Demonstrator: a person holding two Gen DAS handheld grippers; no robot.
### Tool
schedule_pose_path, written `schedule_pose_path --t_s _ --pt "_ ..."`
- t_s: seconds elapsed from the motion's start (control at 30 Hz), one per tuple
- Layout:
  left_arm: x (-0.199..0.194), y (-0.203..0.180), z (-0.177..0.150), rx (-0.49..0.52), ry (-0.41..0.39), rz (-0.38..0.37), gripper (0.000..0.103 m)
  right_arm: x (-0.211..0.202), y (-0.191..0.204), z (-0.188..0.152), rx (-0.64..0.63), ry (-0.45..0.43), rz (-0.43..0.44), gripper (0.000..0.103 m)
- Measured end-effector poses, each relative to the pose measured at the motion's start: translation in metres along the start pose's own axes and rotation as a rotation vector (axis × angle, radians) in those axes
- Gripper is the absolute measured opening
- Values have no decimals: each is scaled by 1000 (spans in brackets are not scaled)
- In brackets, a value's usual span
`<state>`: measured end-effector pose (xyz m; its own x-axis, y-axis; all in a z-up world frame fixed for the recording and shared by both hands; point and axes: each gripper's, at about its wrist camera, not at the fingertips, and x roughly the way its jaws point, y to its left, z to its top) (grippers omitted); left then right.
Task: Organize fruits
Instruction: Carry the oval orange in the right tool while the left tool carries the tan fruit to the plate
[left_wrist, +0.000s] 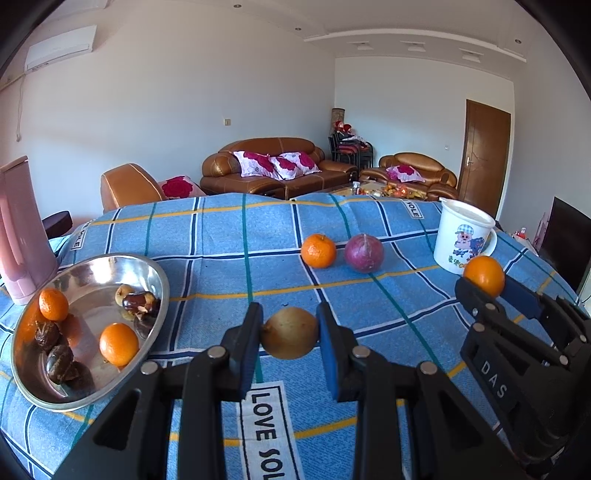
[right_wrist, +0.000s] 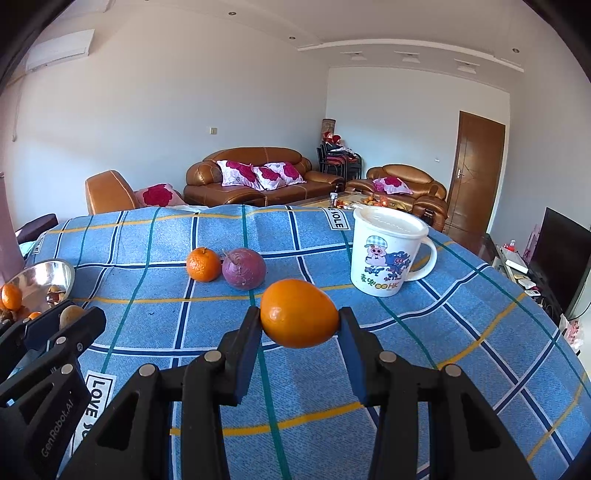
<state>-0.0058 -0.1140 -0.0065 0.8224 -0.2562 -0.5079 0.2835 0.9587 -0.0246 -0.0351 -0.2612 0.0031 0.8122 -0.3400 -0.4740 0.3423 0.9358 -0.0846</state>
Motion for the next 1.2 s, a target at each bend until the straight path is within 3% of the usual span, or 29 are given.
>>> schedule_pose_path --t_s 0.57,0.97,1.2 --pt "-22 42 -10 -36 -20 14 31 -29 47 -10 -21 -17 44 44" --pt "-36 70 -12 8 -71 90 31 -37 80 -11 -42 -26 93 44" --pt "-35 98 -10 -31 -67 119 31 -37 104 -10 -60 -26 122 44"
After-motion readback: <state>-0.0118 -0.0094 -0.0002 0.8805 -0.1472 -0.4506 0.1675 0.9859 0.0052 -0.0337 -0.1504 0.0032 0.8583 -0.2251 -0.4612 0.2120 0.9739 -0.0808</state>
